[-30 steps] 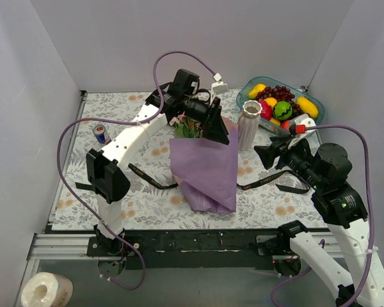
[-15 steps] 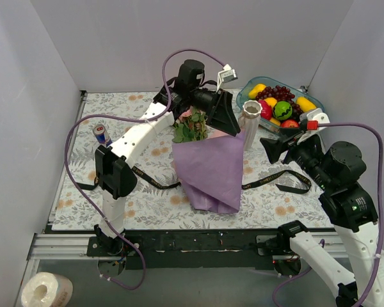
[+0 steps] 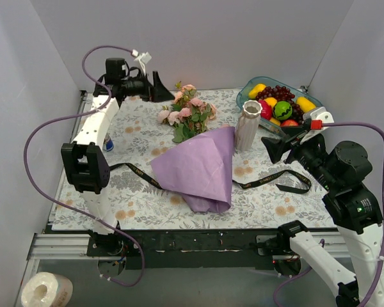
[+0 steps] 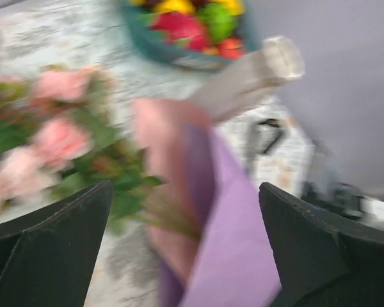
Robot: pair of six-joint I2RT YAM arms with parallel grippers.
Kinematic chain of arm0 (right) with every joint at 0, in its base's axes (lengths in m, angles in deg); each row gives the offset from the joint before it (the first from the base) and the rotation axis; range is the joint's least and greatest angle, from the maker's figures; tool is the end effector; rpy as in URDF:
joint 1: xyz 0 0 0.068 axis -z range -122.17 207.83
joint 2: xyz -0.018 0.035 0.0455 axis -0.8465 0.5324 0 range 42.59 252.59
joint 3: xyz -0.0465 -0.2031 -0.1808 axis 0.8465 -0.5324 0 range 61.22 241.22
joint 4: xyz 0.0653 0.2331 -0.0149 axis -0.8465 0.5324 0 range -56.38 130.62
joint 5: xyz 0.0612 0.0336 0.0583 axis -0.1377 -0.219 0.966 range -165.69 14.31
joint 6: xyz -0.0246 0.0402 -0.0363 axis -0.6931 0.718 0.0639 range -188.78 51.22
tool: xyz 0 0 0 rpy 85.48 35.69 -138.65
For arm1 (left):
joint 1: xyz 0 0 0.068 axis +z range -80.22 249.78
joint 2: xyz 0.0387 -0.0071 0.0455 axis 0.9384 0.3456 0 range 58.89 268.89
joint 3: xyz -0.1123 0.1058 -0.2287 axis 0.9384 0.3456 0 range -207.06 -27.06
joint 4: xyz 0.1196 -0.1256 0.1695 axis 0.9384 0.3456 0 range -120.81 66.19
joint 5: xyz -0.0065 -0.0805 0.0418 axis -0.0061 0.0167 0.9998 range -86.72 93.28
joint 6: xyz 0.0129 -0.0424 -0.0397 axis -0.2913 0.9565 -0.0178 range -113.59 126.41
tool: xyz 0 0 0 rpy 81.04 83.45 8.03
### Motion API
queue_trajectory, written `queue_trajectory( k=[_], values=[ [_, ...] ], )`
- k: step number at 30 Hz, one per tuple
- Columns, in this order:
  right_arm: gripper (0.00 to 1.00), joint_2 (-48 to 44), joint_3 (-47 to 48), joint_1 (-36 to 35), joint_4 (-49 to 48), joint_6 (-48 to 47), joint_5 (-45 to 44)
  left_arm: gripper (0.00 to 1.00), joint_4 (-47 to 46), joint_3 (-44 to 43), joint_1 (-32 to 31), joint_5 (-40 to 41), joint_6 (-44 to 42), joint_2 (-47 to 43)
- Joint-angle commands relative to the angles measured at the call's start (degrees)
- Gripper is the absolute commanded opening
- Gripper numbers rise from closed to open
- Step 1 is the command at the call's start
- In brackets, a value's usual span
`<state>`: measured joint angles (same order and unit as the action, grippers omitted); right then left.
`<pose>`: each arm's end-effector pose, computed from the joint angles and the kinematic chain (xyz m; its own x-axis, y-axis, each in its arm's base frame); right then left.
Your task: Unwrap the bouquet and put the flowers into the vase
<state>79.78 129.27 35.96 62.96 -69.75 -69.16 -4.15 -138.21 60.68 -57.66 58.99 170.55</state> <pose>0.0785 0.0368 0.4449 0.0327 -0.0051 -0.9995 -0.4752 0.8796 -0.0201 0.4171 -0.1055 0.3764 -0.9448 -0.2393 -0.2236 0.1553 0.2739 -0.9491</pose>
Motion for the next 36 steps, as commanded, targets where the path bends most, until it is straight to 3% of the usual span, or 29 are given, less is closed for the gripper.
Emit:
queue_trajectory(
  k=[1, 7, 14, 23, 30, 36],
  values=[
    [0.74, -0.10, -0.81, -0.28, -3.85, 0.53, 2.44, 0.98, 15.28, 16.02, -2.85, 20.42, -24.52, -6.79],
    [0.73, -0.28, -1.61, -0.19, -3.94, 0.53, 3.05, 0.98, 15.36, 30.79, -1.80, 16.57, -30.16, -14.62],
    [0.73, -0.36, -1.96, -0.19, -4.03, 0.53, 4.02, 0.98, 15.36, 39.16, -1.09, 14.72, -34.12, -17.00],
    [0.71, -0.80, -3.01, -0.19, -4.65, 2.38, 5.78, 0.98, 6.92, 42.07, -0.65, 15.16, -33.06, -13.67],
    [0.71, -0.98, -3.28, -0.19, -4.47, 2.64, 6.04, 0.98, 6.57, 39.70, -0.04, 8.66, -34.38, -7.96],
    [0.70, -0.63, -3.36, -0.19, -4.73, 2.64, 6.39, 0.98, 7.18, 39.35, -0.04, 9.01, -35.17, -4.87]
  ],
)
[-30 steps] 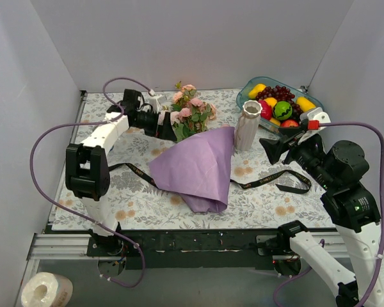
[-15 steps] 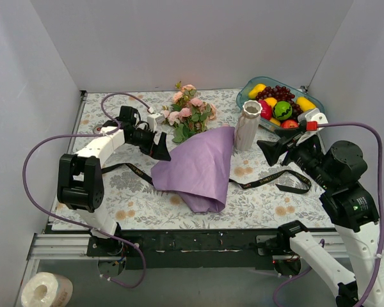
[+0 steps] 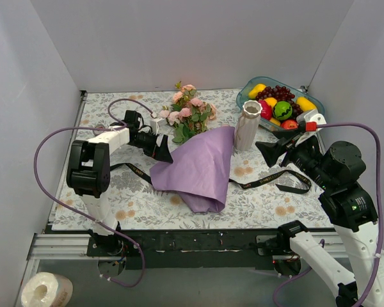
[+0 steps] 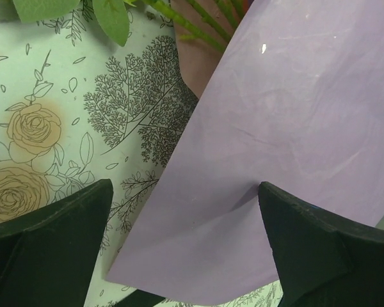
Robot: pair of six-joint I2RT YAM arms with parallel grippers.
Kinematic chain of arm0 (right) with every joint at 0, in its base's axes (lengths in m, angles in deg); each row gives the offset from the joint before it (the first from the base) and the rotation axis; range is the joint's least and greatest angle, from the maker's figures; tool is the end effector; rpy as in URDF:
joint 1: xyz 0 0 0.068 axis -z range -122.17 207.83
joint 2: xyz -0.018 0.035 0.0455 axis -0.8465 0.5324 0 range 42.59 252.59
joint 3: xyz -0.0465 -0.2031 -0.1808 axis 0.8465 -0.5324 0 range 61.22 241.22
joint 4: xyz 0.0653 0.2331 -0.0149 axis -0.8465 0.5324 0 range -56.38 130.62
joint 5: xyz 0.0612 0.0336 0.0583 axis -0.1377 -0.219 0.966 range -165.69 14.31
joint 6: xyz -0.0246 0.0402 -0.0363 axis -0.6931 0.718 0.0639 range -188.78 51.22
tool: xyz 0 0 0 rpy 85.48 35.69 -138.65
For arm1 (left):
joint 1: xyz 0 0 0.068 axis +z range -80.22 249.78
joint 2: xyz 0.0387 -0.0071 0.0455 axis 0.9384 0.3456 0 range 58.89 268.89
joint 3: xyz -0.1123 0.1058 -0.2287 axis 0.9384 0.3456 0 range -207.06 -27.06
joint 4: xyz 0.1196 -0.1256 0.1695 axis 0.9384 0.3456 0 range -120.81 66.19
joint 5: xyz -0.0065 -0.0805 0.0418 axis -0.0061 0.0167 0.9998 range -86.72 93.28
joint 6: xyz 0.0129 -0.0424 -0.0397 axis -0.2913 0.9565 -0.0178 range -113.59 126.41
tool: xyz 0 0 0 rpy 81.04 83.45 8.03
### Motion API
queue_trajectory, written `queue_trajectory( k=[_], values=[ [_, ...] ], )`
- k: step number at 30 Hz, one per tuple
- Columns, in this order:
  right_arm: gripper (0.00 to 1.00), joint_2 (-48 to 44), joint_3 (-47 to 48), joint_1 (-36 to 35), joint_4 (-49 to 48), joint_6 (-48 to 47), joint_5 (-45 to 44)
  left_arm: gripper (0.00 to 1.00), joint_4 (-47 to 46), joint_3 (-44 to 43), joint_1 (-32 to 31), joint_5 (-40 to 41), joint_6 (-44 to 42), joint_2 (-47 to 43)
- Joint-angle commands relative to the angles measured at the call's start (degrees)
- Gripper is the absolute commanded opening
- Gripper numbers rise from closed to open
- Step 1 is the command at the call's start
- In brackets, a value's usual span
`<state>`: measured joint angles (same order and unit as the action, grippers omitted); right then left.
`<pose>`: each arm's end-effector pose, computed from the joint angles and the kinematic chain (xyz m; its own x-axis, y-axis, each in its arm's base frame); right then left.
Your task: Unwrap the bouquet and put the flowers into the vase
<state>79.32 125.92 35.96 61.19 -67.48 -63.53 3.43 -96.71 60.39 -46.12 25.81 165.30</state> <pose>0.0828 0.0431 0.4325 -0.0061 0.0213 -0.9998 -0.5597 0.8284 0.0211 0.3348 -0.0890 0.1866 -0.9962 -0.0543 -0.0687 0.0204 0.6187 -0.7854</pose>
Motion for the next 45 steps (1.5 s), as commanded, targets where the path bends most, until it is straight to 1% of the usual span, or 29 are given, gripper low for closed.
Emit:
queue_trajectory(
  k=[1, 3, 4, 6, 7, 8, 10, 11, 13, 14, 17, 18, 24, 25, 27, 30, 31, 32, 33, 35, 41, 42, 44, 45],
  values=[
    [0.70, -0.08, 0.24, -0.28, -2.88, 0.37, 0.76, 0.93, 0.12, -2.16, 0.25, -3.75, -2.34, 0.29],
    [0.70, 0.01, 0.33, -0.19, -2.96, 0.37, 0.67, 0.84, 2.14, -2.33, 0.25, -5.17, -3.31, 0.11],
    [0.70, 0.01, 0.33, -0.19, -3.14, 0.37, 0.67, 0.74, 2.93, -2.68, 0.25, -6.13, -3.49, 0.03],
    [0.69, -0.08, 0.16, -0.19, -3.31, 0.54, 0.67, 0.65, 5.13, -3.82, 0.25, -6.84, -4.19, -0.41],
    [0.69, 0.01, 0.16, -0.28, -3.40, 0.55, 0.67, 0.59, 5.83, -4.18, 0.25, -7.10, -4.54, -0.68],
    [0.69, -0.08, -0.02, -0.19, -3.49, 0.72, 0.67, 0.49, 7.49, -4.53, 0.25, -8.15, -5.15, -1.55],
    [0.69, -0.08, -0.02, -0.28, -3.58, 0.72, 0.76, 0.44, 8.38, -5.23, 0.25, -9.47, -5.25, -2.69],
    [0.69, -0.08, 0.15, -0.19, -3.49, 0.72, 0.67, 0.40, 9.08, -5.32, 0.25, -11.39, -5.25, -4.00],
    [0.69, -0.26, 0.33, -0.19, -3.40, 0.72, 0.32, 0.35, 9.53, -5.50, 0.07, -12.81, -4.90, -4.63],
    [0.69, -0.34, 0.33, -0.19, -3.40, 0.55, 0.23, 0.31, 10.57, -5.67, -0.10, -13.95, -4.90, -4.63],
    [0.69, -0.34, 0.77, -0.28, -3.23, 0.37, 0.23, 0.25, 12.51, -6.90, -0.37, -15.54, -4.98, -3.93],
    [0.68, -0.43, 0.95, -0.28, -3.05, 0.28, 0.23, 0.20, 12.95, -7.34, -0.46, -16.67, -4.98, -3.41],
    [0.68, -0.34, 2.00, -0.28, -2.35, 0.02, -0.03, 0.15, 14.27, -10.42, -1.68, -18.44, -3.14, -3.40],
    [0.67, -0.34, 2.18, -0.19, -2.26, -0.07, -0.12, 0.11, 14.54, -11.03, -2.64, -18.88, -2.79, -3.58],
    [0.67, -0.43, 2.44, -0.19, -1.91, -0.16, -0.56, 0.10, 15.42, -12.44, -4.66, -19.67, -2.09, -3.84],
    [0.67, -0.34, 3.05, -0.28, -1.56, -0.25, -0.91, 0.11, 14.02, -12.45, -8.35, -19.94, -0.33, -4.98],
    [0.67, -0.43, 3.32, -0.19, -1.30, -0.16, -1.09, 0.14, 12.53, -11.57, -9.24, -19.85, 2.28, -5.59],
    [0.67, -0.43, 3.84, -0.28, -0.95, -0.33, -1.09, 0.14, 9.47, -10.61, -10.12, -19.33, 3.27, -6.99],
    [0.67, -0.43, 4.11, -0.19, -0.77, -0.42, -1.26, 0.15, 8.05, -9.12, -11.86, -18.97, 4.15, -7.44],
    [0.67, -0.43, 4.90, -0.19, -0.06, -0.77, -1.79, 0.14, 6.63, -8.93, -13.54, -18.62, 5.47, -7.10],
    [0.67, -0.08, 6.39, -0.28, 1.25, -1.12, -2.67, 0.14, 7.25, -13.58, -18.64, -19.50, 8.37, -3.41],
    [0.66, 0.09, 6.57, -0.19, 1.34, -1.12, -2.93, 0.14, 7.51, -14.63, -20.91, -19.24, 8.72, -3.23],
    [0.67, 0.18, 6.92, -0.28, 1.61, -1.12, -3.28, 0.15, 7.42, -18.93, -23.47, -18.53, 9.78, -3.23],
    [0.67, 0.36, 7.01, -0.19, 1.78, -1.12, -3.46, 0.17, 7.51, -20.69, -25.75, -17.92, 11.17, -3.14]
  ],
)
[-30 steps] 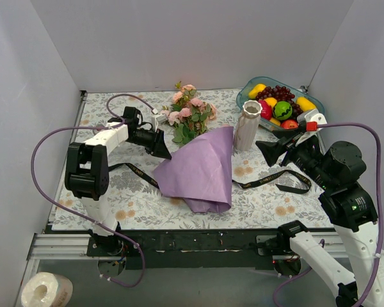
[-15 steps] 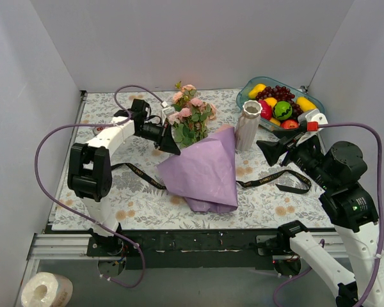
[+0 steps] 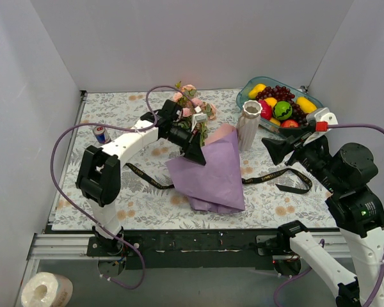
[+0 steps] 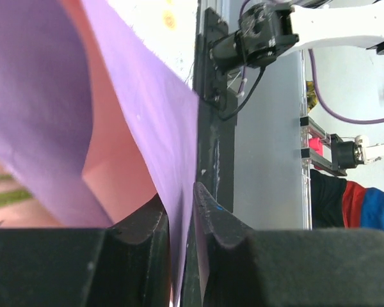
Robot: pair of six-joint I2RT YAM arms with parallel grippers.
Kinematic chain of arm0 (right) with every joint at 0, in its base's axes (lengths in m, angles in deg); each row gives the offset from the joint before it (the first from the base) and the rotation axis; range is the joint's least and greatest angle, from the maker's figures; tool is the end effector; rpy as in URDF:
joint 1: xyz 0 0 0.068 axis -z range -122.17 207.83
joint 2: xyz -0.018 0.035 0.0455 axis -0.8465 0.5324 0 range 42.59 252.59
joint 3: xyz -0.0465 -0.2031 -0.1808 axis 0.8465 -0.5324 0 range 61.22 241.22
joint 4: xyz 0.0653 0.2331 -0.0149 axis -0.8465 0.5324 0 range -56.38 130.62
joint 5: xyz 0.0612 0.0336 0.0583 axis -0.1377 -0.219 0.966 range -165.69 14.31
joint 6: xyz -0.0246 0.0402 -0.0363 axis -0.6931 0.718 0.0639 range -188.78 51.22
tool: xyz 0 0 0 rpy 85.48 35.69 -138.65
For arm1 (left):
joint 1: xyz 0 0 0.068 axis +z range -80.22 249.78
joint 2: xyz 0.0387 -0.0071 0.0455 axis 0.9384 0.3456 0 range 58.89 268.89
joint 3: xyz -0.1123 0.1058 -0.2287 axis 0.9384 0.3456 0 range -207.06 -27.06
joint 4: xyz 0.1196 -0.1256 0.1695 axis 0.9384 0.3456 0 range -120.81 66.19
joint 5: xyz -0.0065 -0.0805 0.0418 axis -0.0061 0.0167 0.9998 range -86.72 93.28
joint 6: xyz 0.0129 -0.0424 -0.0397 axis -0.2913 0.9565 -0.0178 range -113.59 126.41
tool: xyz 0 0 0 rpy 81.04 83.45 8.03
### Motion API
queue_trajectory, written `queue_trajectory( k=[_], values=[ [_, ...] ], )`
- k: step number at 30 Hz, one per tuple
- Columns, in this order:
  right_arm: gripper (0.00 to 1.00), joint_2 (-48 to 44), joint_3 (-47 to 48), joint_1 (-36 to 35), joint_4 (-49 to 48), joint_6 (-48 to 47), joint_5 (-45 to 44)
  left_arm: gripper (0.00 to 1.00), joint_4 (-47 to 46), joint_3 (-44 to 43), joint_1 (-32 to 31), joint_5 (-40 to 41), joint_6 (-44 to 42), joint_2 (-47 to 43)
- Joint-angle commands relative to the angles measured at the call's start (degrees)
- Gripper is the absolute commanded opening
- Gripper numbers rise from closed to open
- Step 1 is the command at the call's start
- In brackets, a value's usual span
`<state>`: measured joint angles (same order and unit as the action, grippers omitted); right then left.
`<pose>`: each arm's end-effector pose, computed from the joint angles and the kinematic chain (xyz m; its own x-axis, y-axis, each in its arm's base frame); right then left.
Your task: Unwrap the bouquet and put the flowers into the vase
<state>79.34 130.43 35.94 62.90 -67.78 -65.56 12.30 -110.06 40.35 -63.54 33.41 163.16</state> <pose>0.0715 0.0369 0.4511 0.0423 0.0354 -0.9985 -0.5309 0.8474 0.0075 0.2908 -0.2102 0.2647 -0.9447 0.3278 -0.0090 0.1243 0.3324 -0.9349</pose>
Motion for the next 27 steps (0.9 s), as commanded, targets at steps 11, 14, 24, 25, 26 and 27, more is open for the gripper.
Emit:
queue_trajectory(
  k=[11, 14, 24, 25, 26, 27],
  values=[
    [0.71, 0.95, 6.11, -0.26, 1.66, -3.80, -5.21, 0.60, -0.04, -24.05, -17.23, -3.83, 12.19, 6.38],
    [0.72, 0.60, 6.38, -0.26, 2.19, -4.07, -6.17, 0.63, -3.81, -22.38, -19.43, -4.71, 15.88, 7.18],
    [0.75, 0.69, 9.01, -0.26, 2.98, -4.51, -7.49, 0.93, -19.64, -31.33, -25.41, -0.24, 32.29, 13.76],
    [0.75, 0.78, 9.36, -0.17, 2.98, -4.51, -7.49, 0.98, -21.56, -32.21, -25.41, 0.20, 33.45, 14.73],
    [0.75, 0.86, 9.45, -0.17, 2.98, -4.51, -7.58, 0.98, -22.62, -32.83, -25.50, 0.73, 34.94, 14.91],
    [0.75, 0.78, 9.63, -0.26, 3.07, -4.51, -7.58, 0.98, -23.42, -32.84, -25.50, 1.78, 36.70, 14.91]
  ],
)
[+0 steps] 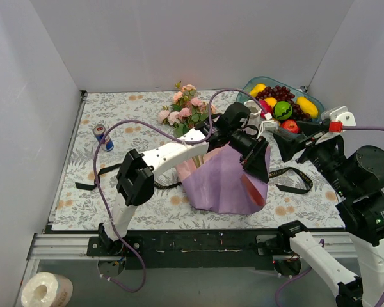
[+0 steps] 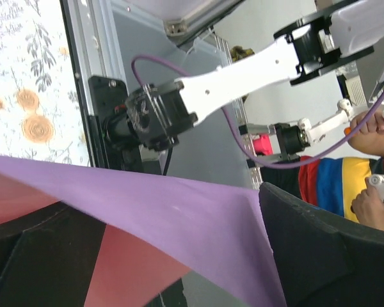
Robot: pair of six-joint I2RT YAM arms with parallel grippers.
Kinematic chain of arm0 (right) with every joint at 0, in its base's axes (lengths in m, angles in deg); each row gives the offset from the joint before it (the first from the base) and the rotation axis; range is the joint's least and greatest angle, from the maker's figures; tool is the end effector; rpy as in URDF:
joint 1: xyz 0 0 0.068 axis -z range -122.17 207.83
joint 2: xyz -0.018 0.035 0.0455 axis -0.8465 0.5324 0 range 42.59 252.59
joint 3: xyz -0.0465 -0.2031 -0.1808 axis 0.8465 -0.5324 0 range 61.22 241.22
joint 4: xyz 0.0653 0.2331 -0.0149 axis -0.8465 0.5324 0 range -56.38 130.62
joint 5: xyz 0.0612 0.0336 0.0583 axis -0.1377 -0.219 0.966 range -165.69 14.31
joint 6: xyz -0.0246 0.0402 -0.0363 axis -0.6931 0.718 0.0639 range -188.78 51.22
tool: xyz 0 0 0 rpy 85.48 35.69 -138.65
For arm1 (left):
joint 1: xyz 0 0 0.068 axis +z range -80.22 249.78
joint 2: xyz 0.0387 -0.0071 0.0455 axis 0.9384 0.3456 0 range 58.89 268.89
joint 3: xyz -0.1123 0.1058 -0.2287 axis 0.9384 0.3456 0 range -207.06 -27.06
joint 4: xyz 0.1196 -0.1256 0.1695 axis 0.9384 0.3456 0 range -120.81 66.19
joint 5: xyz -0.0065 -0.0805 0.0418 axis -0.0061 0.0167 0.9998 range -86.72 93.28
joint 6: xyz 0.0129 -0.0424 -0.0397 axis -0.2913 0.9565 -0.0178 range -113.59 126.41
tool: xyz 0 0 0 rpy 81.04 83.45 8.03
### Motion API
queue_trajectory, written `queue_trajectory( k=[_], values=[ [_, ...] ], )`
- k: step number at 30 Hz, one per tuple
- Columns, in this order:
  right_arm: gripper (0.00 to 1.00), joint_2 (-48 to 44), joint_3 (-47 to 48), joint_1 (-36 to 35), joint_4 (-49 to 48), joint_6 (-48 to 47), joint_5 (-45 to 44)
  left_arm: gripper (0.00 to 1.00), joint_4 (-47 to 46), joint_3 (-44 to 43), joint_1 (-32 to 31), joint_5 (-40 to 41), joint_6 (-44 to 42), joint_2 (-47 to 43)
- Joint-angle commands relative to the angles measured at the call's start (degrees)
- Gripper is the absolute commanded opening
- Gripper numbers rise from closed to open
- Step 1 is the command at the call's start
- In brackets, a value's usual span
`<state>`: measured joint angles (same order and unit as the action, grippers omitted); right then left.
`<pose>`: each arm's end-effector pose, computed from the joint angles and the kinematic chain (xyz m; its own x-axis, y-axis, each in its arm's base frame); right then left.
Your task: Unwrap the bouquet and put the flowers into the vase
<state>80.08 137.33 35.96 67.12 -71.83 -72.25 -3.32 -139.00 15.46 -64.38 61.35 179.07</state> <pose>0.0577 0.0259 0.4738 0.1055 -0.0150 -0.9943 -0.4224 0.9045 -0.0585 0.2348 -0.3963 0.3188 -0.8068 0.5903 -0.0242 0.1501 0.1651 -0.9748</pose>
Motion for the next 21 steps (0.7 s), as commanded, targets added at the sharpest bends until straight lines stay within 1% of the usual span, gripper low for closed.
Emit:
queue_trajectory(
  k=[1, 8, 11, 14, 16, 18, 19, 20, 21],
  values=[
    [0.75, 0.03, 2.98, -0.19, -1.07, -0.55, -0.89, 0.98, -8.84, -3.81, -0.69, 3.40, 9.48, -1.00],
    [0.77, -0.05, 3.51, -0.28, 0.08, -1.17, -1.68, 0.98, -10.52, -4.95, -0.69, 7.18, 13.17, -3.46],
    [0.77, 0.12, 2.99, -0.28, -0.18, -0.73, -0.90, 0.98, -10.52, -3.90, -1.13, 8.59, 14.32, -5.83],
    [0.77, 0.12, 1.06, -0.28, -1.58, 0.58, -0.10, 0.98, -9.56, -1.62, -2.27, 7.98, 13.27, -7.77],
    [0.77, 0.21, -0.70, -0.19, -2.12, 1.64, 0.07, 0.98, -9.20, 0.49, -3.15, 5.53, 13.35, -8.64],
    [0.77, 0.12, -1.93, -0.19, -2.56, 2.17, -0.62, 0.98, -8.24, 1.81, -3.33, 2.73, 11.52, -10.83],
    [0.77, 0.38, -2.11, -0.19, -2.30, 2.61, -1.06, 0.98, -4.41, 1.99, -3.07, 2.79, 9.77, -11.63],
    [0.77, 0.56, -2.20, -0.28, -1.95, 2.61, -1.33, 0.98, -1.67, 1.99, -2.63, 3.23, 6.88, -12.94],
    [0.76, 0.82, -2.55, -0.28, -0.81, 2.52, -1.86, 0.98, 0.96, 2.34, -1.50, 6.45, 1.46, -14.17]
  ],
)
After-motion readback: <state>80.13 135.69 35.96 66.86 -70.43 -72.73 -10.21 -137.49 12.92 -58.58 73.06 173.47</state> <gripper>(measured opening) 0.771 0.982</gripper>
